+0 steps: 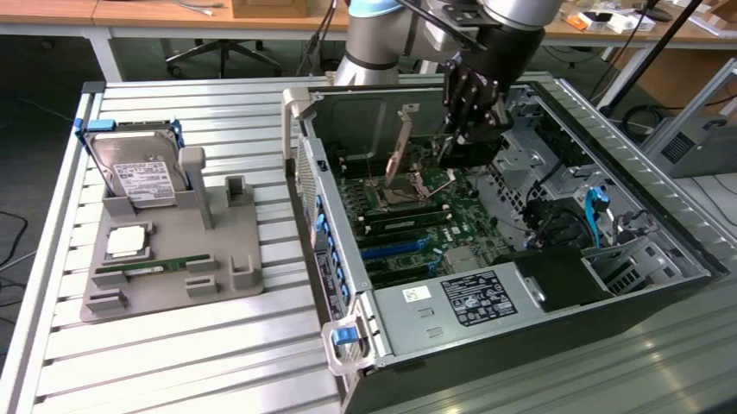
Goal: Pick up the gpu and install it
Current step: 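Insert the gpu into the slot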
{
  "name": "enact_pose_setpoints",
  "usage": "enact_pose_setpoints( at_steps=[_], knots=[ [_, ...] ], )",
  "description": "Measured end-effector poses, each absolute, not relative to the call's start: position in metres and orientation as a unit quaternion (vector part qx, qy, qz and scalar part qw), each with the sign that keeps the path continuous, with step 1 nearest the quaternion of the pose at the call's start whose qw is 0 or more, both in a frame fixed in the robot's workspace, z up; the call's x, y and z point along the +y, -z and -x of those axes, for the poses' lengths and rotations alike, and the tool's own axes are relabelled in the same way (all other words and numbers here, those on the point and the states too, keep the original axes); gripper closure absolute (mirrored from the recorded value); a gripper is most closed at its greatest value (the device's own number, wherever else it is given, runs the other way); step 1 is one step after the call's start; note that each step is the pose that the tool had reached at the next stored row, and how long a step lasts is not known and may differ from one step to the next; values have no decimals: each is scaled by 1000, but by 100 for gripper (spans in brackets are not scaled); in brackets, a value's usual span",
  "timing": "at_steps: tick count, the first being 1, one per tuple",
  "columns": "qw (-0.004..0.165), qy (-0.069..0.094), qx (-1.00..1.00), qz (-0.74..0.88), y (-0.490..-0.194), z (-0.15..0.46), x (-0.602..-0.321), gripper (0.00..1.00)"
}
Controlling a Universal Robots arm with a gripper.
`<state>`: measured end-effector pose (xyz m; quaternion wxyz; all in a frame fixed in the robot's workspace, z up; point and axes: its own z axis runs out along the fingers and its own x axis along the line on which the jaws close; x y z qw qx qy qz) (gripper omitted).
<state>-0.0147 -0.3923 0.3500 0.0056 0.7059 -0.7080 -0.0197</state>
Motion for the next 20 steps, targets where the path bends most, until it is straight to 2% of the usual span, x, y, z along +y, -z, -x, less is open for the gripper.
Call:
enact_pose_setpoints(
  at_steps=[20],
  knots=[
    [6, 19, -708, -706, -349, 15, -398, 73]
  ],
)
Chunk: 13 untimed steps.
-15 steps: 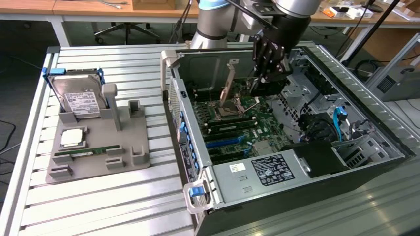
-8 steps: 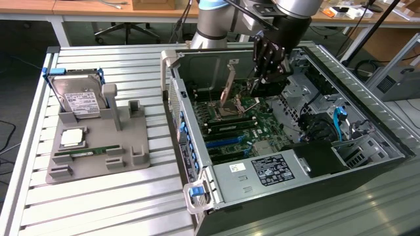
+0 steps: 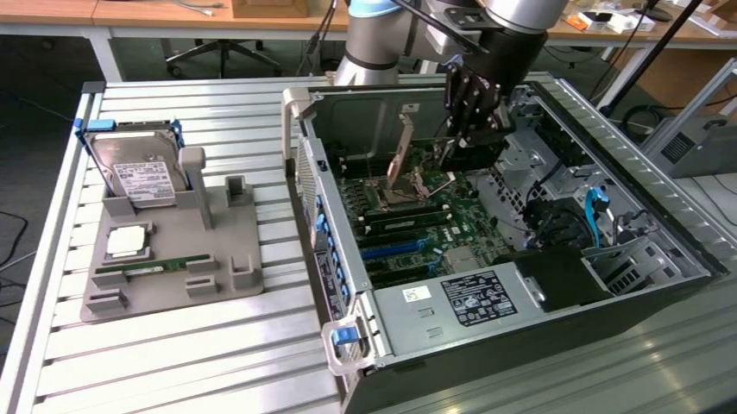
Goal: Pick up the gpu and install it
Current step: 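Insert the gpu into the slot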
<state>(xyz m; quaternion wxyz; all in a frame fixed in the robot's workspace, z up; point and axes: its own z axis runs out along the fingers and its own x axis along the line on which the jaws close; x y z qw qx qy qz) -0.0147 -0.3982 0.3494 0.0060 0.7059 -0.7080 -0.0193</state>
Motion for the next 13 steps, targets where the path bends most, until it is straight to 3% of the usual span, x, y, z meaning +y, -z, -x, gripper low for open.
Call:
enact_pose_setpoints(
  at_steps=[13],
  knots=[
    [6, 19, -708, -706, -348, 15, -401, 73]
  ],
)
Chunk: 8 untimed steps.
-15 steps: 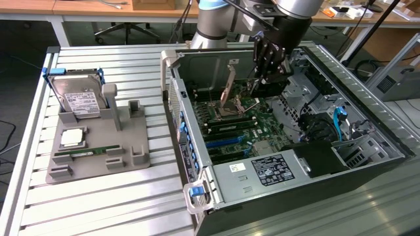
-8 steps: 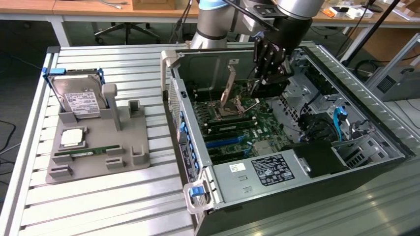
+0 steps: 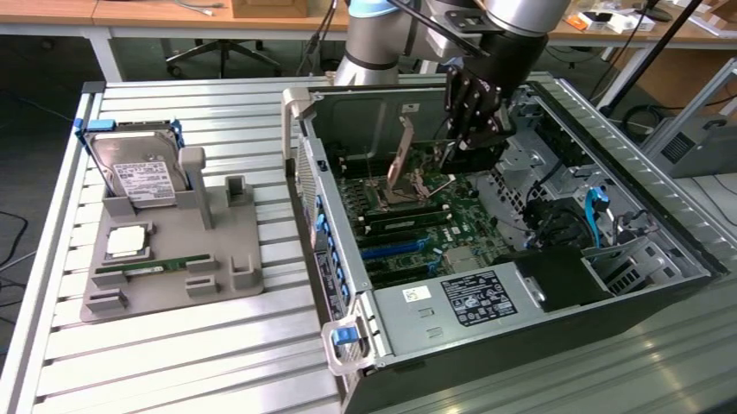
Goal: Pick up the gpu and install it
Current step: 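Insert the gpu into the slot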
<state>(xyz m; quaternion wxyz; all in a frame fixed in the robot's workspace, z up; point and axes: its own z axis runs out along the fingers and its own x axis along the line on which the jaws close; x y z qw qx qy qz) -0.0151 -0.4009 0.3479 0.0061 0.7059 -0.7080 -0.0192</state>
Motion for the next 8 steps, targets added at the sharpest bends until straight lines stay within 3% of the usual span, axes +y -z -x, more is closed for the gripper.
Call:
enact_pose_setpoints(
  at_steps=[8],
  knots=[
    [6, 19, -708, -706, -347, 15, -405, 73]
  ],
)
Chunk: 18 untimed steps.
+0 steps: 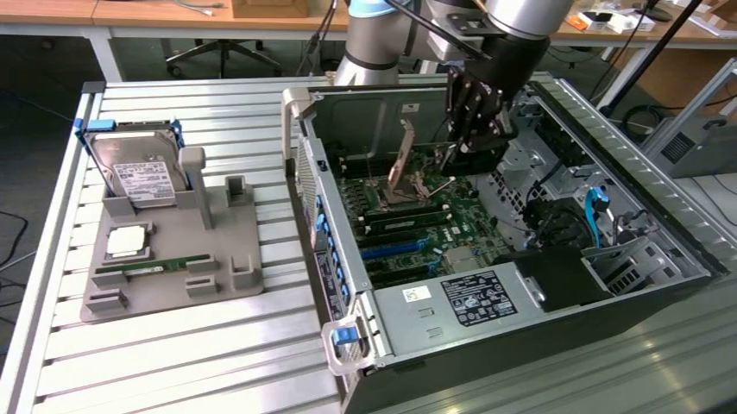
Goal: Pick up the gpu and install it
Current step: 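Insert the gpu into the slot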
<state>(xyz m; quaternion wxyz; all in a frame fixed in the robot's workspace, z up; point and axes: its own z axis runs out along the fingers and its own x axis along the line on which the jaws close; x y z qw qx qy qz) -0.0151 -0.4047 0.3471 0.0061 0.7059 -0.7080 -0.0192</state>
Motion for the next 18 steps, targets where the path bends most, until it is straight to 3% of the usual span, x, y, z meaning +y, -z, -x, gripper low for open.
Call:
enact_pose_setpoints(
  at_steps=[18],
  knots=[
    [6, 19, -708, -706, -347, 15, -422, 73]
  ],
)
